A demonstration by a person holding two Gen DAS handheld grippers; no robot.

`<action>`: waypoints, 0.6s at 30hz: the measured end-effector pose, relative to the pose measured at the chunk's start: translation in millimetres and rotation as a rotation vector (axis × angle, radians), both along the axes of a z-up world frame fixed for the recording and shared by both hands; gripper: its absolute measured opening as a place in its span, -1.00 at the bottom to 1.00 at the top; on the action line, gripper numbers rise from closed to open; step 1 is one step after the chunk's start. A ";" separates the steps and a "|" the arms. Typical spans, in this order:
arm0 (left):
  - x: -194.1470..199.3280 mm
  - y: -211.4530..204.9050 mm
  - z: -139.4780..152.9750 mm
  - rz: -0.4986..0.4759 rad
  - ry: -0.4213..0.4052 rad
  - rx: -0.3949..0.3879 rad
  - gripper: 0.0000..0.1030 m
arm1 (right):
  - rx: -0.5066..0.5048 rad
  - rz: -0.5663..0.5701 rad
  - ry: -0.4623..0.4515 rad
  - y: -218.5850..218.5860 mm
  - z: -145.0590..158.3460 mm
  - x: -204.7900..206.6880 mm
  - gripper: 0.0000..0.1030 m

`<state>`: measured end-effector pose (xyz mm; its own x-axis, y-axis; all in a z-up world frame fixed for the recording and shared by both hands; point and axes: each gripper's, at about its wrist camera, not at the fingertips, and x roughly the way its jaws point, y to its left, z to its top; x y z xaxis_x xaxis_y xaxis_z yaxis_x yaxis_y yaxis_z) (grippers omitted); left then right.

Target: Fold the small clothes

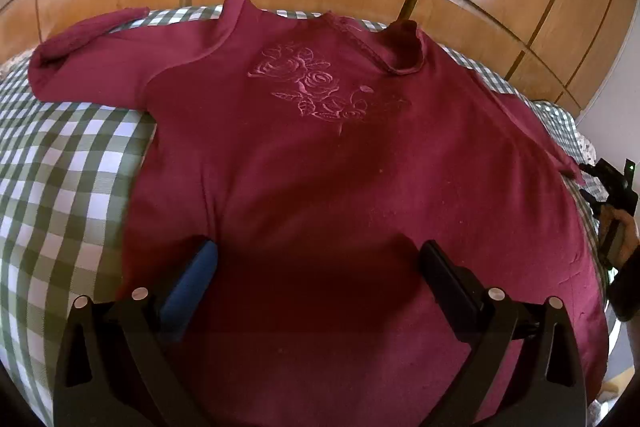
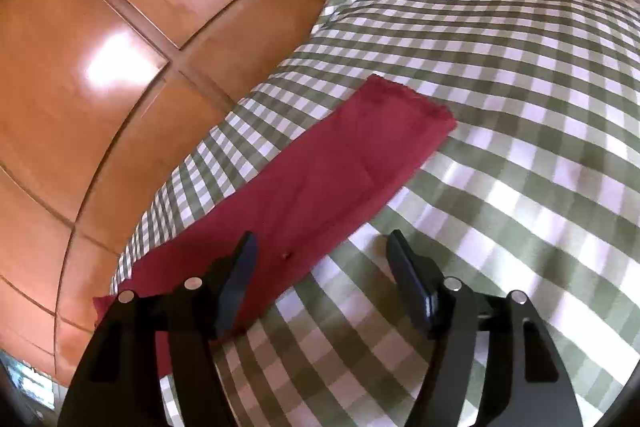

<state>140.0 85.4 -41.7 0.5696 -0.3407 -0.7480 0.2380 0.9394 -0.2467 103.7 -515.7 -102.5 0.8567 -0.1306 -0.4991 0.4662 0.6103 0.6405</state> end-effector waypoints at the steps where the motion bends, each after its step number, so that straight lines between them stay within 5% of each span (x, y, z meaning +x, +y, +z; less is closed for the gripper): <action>1: -0.1 -0.3 -0.1 0.000 0.000 0.002 0.92 | 0.017 -0.014 -0.007 -3.5 -1.5 3.8 0.30; 6: -0.1 -0.7 -0.6 0.000 -0.003 0.007 0.93 | 0.072 -0.086 -0.026 -17.9 -3.8 23.2 -0.05; 10: 0.2 4.3 -0.5 0.001 -0.008 -0.029 0.93 | 0.105 -0.064 -0.007 -30.0 -2.4 41.4 -0.84; 18: -7.8 37.0 2.4 0.077 -0.059 -0.247 0.93 | -0.084 0.055 -0.073 16.4 62.4 49.4 -0.86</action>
